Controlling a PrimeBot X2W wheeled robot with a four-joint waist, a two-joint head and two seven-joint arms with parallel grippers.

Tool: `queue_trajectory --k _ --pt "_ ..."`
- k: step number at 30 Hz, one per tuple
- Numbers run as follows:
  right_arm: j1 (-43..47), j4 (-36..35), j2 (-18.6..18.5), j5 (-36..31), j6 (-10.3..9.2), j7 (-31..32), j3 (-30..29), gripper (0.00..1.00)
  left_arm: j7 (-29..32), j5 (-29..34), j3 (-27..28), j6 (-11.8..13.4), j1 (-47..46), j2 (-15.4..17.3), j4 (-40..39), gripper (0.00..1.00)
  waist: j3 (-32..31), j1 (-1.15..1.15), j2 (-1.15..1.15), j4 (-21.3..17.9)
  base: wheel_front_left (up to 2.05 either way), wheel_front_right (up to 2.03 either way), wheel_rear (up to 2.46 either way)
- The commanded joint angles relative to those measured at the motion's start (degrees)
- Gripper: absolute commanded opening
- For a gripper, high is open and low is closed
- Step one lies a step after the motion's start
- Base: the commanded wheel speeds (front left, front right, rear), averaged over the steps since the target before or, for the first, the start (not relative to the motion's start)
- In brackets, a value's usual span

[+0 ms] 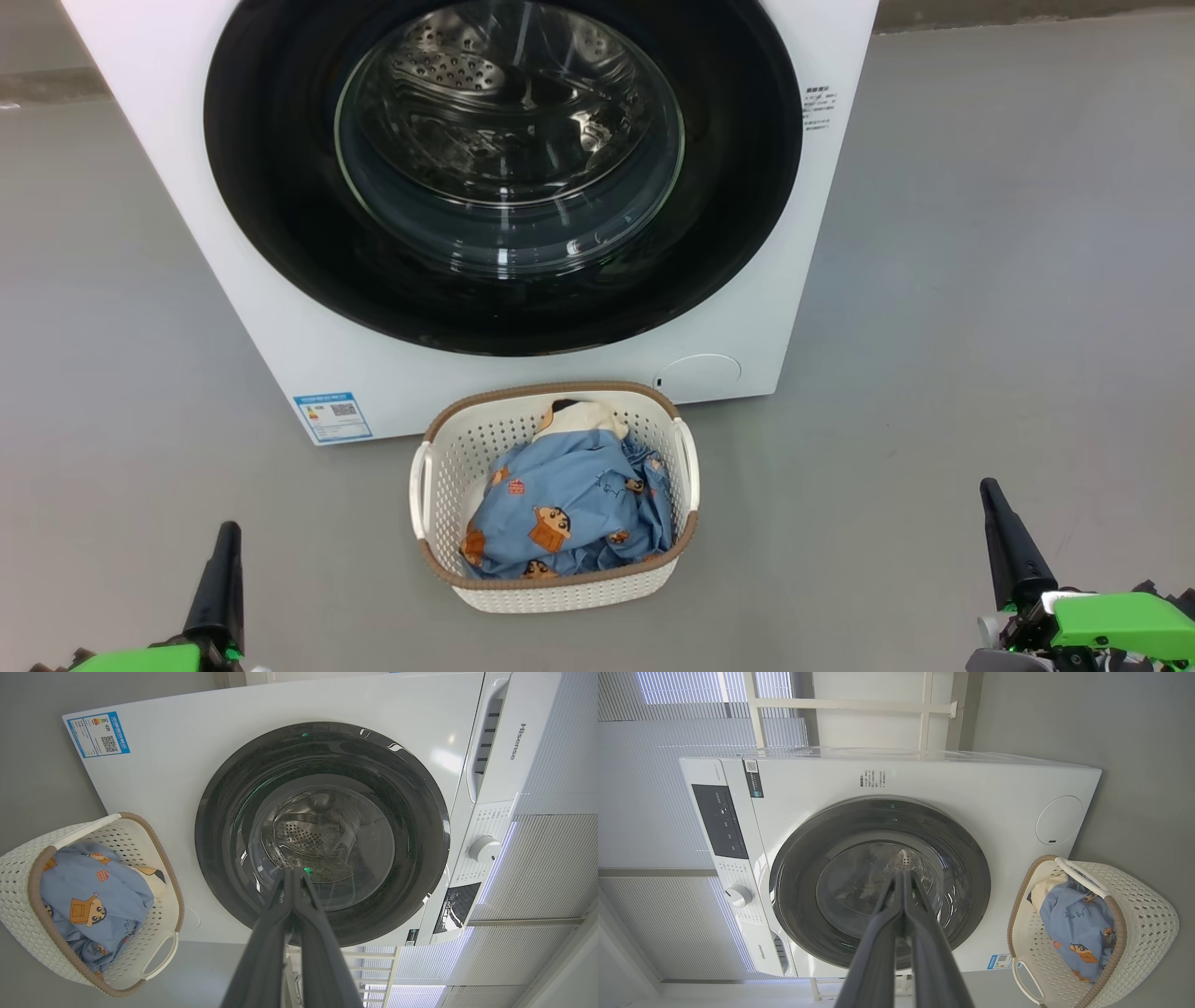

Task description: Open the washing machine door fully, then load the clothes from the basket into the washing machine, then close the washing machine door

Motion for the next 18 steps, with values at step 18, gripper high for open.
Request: queue_trajectory --k 18 --pt "-2.27 -1.40 -0.29 0.27 -0.08 0.42 1.58 0.00 0.17 0.23 1.78 -0.61 -2.25 0.94 -0.95 0.00 0.00 0.00 0.00 0.00 0.00 0.00 0.00"
